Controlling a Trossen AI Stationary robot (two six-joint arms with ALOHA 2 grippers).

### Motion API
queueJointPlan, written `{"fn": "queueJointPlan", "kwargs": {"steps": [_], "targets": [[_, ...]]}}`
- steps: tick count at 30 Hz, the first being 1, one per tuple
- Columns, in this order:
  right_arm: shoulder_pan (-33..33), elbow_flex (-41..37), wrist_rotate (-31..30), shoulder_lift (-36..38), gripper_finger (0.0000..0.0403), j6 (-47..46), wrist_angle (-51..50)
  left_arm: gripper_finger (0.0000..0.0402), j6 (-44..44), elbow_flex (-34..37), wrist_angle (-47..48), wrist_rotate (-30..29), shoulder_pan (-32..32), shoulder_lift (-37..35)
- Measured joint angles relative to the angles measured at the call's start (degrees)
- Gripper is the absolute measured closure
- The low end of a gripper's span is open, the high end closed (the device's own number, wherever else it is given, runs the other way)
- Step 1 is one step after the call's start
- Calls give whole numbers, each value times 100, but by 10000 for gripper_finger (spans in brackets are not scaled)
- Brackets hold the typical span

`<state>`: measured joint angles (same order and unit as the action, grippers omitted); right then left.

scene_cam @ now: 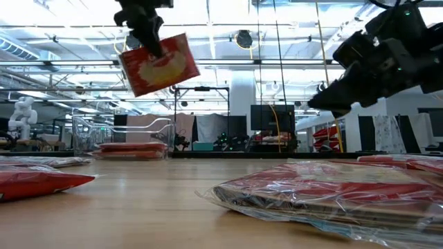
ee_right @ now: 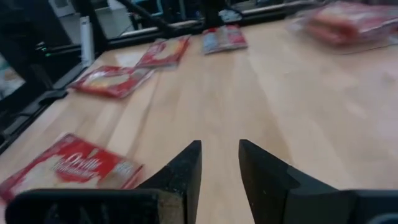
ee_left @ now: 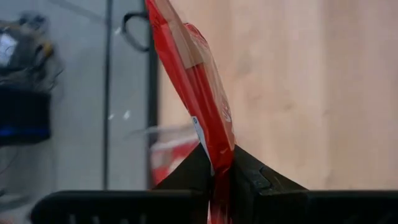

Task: Sort popcorn bags into baskets
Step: Put the red popcorn bag into the transparent bin

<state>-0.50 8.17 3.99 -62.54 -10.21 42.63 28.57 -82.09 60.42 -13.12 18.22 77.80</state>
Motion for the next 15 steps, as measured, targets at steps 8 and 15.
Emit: {"fn": "queueJointPlan", "kwargs": {"steps": [8,15], "targets": [[-619,-81,-603,0,303,-109,2,361,1210,-23,293,-95,1020,29],[-1048,-83,-1059,0,303,-105,2,360,1903,-25,427,-102,1677,287]]}}
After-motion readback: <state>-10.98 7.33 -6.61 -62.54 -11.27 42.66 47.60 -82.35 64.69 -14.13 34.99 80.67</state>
